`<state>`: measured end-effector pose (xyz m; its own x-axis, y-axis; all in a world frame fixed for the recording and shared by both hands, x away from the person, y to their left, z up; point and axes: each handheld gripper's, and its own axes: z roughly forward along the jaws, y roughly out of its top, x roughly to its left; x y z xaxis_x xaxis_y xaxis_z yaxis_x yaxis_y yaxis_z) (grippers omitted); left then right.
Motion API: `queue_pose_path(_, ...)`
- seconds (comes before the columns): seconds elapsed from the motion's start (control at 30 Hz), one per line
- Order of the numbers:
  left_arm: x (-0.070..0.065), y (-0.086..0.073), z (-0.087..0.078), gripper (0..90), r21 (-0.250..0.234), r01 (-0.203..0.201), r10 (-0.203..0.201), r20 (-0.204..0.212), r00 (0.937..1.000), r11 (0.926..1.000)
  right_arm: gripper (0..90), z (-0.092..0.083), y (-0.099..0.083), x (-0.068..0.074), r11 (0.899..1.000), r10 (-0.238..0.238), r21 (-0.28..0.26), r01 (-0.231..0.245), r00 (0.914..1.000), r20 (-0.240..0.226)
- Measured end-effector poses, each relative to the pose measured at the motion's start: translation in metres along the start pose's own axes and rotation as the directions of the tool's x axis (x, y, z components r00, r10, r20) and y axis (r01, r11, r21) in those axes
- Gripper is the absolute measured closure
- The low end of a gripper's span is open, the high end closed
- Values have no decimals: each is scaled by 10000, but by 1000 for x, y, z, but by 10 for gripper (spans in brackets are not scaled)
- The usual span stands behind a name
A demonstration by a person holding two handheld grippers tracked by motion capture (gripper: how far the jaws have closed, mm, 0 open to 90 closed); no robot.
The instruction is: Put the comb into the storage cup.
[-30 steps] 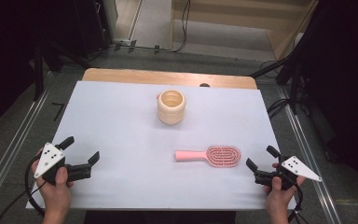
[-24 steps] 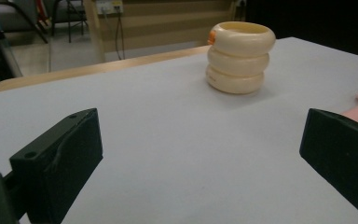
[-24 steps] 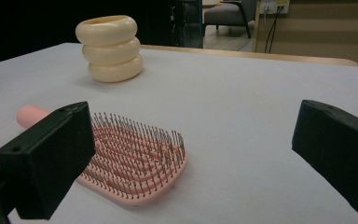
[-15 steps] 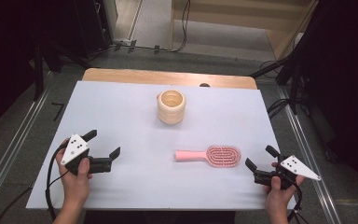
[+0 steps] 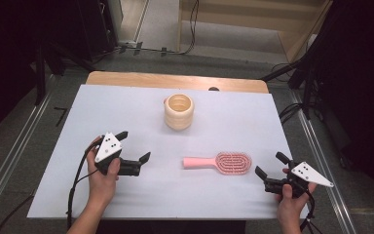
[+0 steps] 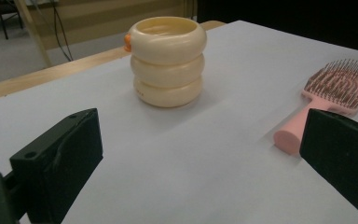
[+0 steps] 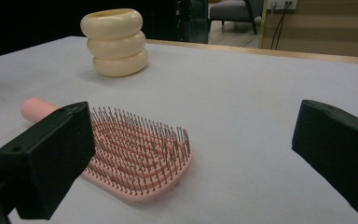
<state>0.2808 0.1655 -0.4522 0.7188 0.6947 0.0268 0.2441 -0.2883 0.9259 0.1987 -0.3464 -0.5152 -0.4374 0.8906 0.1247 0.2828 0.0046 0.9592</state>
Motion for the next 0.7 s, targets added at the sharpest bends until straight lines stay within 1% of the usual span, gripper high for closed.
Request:
queue_pose_path(0.1, -3, 3, 4, 0, 4, -55, 55, 78, 10000, 10000, 0, 0, 0, 0, 10000, -39, 48, 39, 10000, 13)
queue_pose_path(0.13, -5, 5, 10, 0, 56, -92, 91, 223, 9997, 9999, 0, 0, 0, 1, 10000, -33, 58, 32, 10000, 33)
queue_pose_path(0.17, -5, 5, 10, 0, 56, -92, 91, 223, 9997, 9999, 0, 0, 0, 1, 10000, -33, 58, 32, 10000, 33)
queue_pose_path(0.23, -8, 9, 18, 0, 111, -163, 159, 344, 9993, 9998, 0, 1, 0, 0, 10000, -59, 42, 59, 10000, 10)
queue_pose_path(0.3, -9, 11, 20, 0, 145, -214, 208, 402, 9990, 9997, 0, 1, 0, 0, 9999, -112, 56, 112, 9999, -4)
queue_pose_path(0.37, -12, 15, 27, 0, 176, -292, 281, 592, 9979, 9994, 0, 1, 0, 0, 9999, -110, 79, 110, 9999, 5)
queue_pose_path(0.4, -12, 15, 27, 0, 176, -292, 281, 592, 9979, 9994, 0, 2, 0, 1, 9999, -117, 84, 117, 9999, -13)
queue_pose_path(0.47, -15, 19, 34, 0, 266, -297, 276, 763, 9967, 9992, 0, 2, 0, 1, 9999, -129, 87, 129, 9999, -18)
queue_pose_path(0.5, -15, 19, 34, 0, 266, -297, 276, 763, 9967, 9992, 0, 2, 0, 1, 9999, -129, 87, 129, 9999, -18)
queue_pose_path(0.57, -17, 22, 42, 0, 398, -345, 307, 917, 9953, 9986, 0, 2, 0, 0, 9999, -106, 75, 107, 9999, -81)
queue_pose_path(0.6, -17, 22, 42, 0, 398, -345, 307, 917, 9953, 9986, 0, 2, 0, 0, 9999, -106, 75, 107, 9999, -81)
queue_pose_path(0.63, -18, 23, 45, 0, 425, -397, 354, 968, 9947, 9983, 0, 2, 0, 0, 9999, -97, 69, 98, 9999, -90)
queue_pose_path(0.7, -21, 27, 50, 0, 423, -362, 313, 1100, 9934, 9984, 0, 2, 0, 0, 9999, -48, 97, 49, 10000, -85)
